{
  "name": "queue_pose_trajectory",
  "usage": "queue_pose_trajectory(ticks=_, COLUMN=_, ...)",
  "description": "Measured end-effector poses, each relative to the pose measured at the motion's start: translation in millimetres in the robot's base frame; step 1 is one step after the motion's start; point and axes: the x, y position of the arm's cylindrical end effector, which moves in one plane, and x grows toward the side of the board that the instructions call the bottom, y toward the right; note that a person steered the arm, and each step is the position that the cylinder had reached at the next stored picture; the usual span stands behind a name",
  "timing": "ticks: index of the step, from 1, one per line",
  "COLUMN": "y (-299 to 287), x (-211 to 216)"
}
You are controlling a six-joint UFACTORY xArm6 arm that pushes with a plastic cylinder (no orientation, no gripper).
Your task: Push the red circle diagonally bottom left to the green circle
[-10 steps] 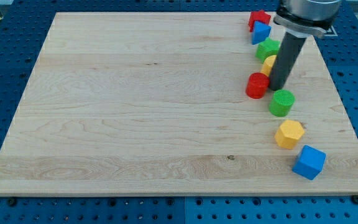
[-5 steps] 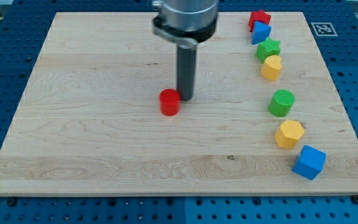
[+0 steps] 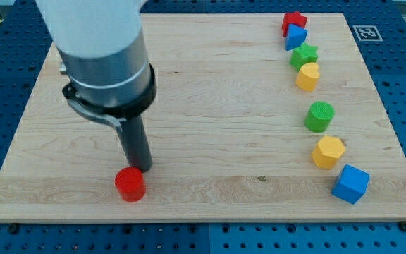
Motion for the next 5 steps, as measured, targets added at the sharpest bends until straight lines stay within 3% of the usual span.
queue_pose_trajectory(ticks=2, y=15, x=3)
queue_pose_trajectory(ticks=3, y=54, x=10)
queue_pose_trajectory(ticks=5, y=34, x=61)
